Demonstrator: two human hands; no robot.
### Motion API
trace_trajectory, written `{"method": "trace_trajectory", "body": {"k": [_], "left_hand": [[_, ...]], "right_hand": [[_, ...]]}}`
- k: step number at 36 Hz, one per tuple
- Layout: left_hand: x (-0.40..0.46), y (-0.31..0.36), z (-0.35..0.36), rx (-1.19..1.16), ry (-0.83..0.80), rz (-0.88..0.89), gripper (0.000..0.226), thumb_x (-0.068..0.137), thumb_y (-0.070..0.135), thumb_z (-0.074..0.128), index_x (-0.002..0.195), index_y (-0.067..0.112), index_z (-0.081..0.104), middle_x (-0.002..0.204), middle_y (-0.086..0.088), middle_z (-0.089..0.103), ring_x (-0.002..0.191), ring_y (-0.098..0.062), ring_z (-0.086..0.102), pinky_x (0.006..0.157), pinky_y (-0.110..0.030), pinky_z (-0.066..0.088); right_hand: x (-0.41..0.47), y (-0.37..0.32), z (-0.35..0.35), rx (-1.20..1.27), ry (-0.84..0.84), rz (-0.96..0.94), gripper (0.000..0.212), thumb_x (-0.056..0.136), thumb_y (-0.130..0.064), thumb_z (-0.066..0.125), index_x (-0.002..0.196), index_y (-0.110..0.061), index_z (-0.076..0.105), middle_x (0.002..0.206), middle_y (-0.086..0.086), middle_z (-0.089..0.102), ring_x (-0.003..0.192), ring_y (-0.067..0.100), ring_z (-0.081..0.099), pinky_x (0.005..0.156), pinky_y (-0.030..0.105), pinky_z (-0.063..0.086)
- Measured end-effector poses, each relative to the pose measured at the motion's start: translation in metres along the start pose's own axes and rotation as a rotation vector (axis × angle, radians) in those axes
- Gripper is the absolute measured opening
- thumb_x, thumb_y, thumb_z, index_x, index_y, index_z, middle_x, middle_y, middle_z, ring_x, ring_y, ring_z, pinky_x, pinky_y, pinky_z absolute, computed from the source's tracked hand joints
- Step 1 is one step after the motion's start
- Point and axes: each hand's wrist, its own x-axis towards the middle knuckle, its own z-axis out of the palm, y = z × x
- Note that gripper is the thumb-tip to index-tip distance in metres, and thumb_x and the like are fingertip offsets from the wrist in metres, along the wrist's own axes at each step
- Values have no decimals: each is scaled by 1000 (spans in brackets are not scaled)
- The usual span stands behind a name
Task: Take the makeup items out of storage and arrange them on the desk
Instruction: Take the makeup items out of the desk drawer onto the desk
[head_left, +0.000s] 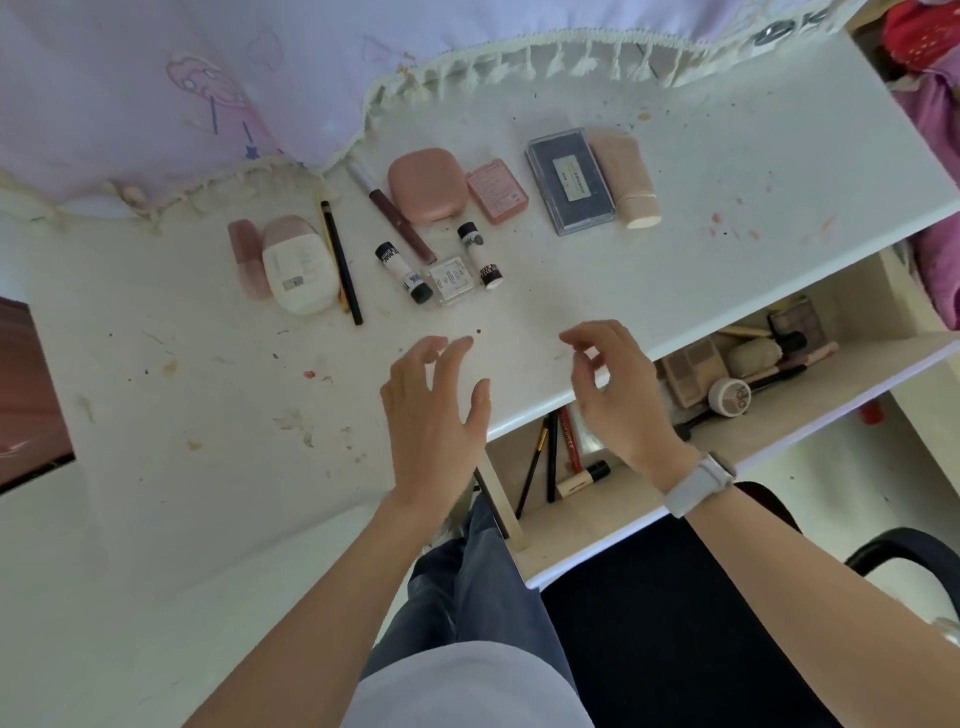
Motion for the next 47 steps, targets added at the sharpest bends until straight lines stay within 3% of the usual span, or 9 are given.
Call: {"method": "trace_trajectory", "body": {"k": [3, 6, 9, 14, 20, 27, 37, 42, 47], "left_hand": [[-37, 12, 3, -117, -70, 190, 23, 84, 7, 61, 106, 5, 62, 106, -13, 61, 93, -27, 59, 75, -36, 52], [-66, 23, 15, -204, -337, 261, 18, 84, 4, 55, 100, 2, 65, 96, -10, 63, 82, -24, 62, 68, -33, 53], [-81, 30, 36, -137, -711, 84, 26, 95, 13, 46, 118, 8, 57, 111, -6, 56, 94, -21, 56, 79, -31, 48], [-79, 29, 74, 1, -881, -151, 37, 96, 12, 38, 133, 10, 41, 126, -9, 46, 110, -24, 51, 86, -32, 42], [-62, 34, 107, 16, -865, -335, 41, 92, 11, 46, 132, 5, 38, 124, -16, 45, 109, -32, 51, 90, -38, 43], [-62, 44, 140, 142, -762, -551, 44, 91, 33, 55, 122, 4, 40, 123, -14, 50, 110, -31, 53, 84, -40, 47], [-69, 34, 156, 461, -787, -361, 34, 93, 28, 50, 118, 6, 43, 121, -11, 52, 110, -27, 50, 87, -39, 41], [-66, 28, 158, 452, -809, -345, 30, 93, 25, 50, 116, 6, 48, 121, -11, 53, 112, -27, 50, 89, -38, 40], [-70, 23, 153, 405, -770, -355, 22, 95, 19, 47, 114, 9, 50, 120, -8, 52, 112, -24, 49, 91, -38, 40]], "right_hand": [[-34, 31, -17, -92, -182, 133, 22, 92, -8, 48, 107, -13, 63, 99, -5, 62, 90, 9, 57, 83, 12, 43], [-55, 64, -20, -253, -544, 318, 29, 95, -12, 43, 118, -15, 60, 115, 0, 64, 109, 19, 57, 94, 33, 46], [-62, 84, -11, -411, -802, 349, 39, 94, -8, 39, 127, -19, 55, 130, 3, 57, 119, 22, 52, 98, 34, 43], [-62, 103, 16, -516, -954, 336, 51, 87, -6, 40, 132, -29, 50, 137, -1, 50, 124, 23, 45, 102, 36, 39], [-63, 113, 25, -791, -976, 174, 44, 92, -26, 41, 135, -33, 44, 135, 2, 43, 125, 24, 34, 97, 39, 29], [-63, 123, 15, -765, -917, 173, 47, 90, -23, 45, 136, -21, 40, 139, 0, 42, 128, 22, 34, 94, 39, 32], [-50, 120, 12, -861, -973, 230, 28, 94, -24, 46, 117, -15, 57, 127, 7, 50, 118, 26, 44, 96, 38, 31], [-48, 119, 4, -800, -876, 269, 24, 91, -14, 47, 114, -10, 45, 108, 10, 62, 100, 29, 57, 83, 37, 36], [-45, 116, 0, -545, -792, 486, 26, 89, -12, 46, 114, -7, 40, 105, 15, 60, 92, 35, 60, 76, 38, 47]]}}
